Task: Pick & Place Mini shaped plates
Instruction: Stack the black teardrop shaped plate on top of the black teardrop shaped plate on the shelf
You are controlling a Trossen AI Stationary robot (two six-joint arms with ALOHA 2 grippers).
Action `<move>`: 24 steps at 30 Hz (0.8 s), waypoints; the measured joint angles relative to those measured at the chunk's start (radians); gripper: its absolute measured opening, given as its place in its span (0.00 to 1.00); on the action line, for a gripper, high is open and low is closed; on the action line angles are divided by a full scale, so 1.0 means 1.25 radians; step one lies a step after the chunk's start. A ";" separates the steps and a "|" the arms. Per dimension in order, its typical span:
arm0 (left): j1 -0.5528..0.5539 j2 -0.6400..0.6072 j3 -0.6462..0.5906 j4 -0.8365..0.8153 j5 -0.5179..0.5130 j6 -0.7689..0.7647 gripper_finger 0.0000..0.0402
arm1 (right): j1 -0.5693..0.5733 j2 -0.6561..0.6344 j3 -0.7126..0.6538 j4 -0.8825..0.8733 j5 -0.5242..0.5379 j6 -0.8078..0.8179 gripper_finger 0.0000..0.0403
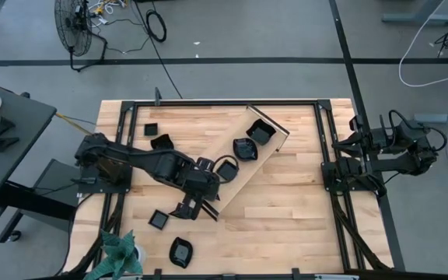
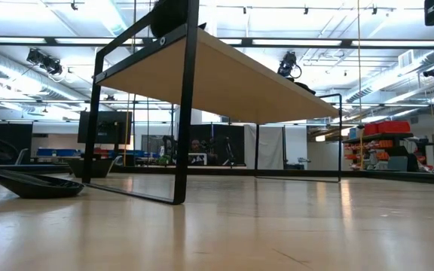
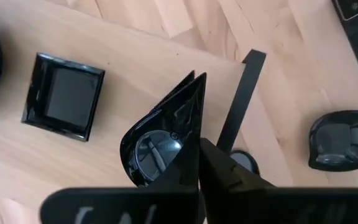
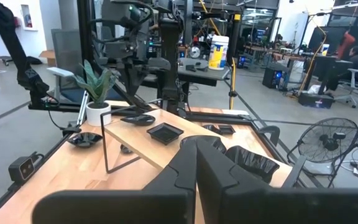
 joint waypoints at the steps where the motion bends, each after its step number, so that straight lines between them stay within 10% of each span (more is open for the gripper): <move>1: -0.001 0.004 0.000 0.004 -0.003 0.003 0.00 | 0.000 0.000 0.000 -0.001 0.000 0.000 0.03; 24: 0.000 0.038 0.000 0.004 -0.035 0.050 0.02 | 0.000 0.000 0.000 0.000 0.000 0.000 0.03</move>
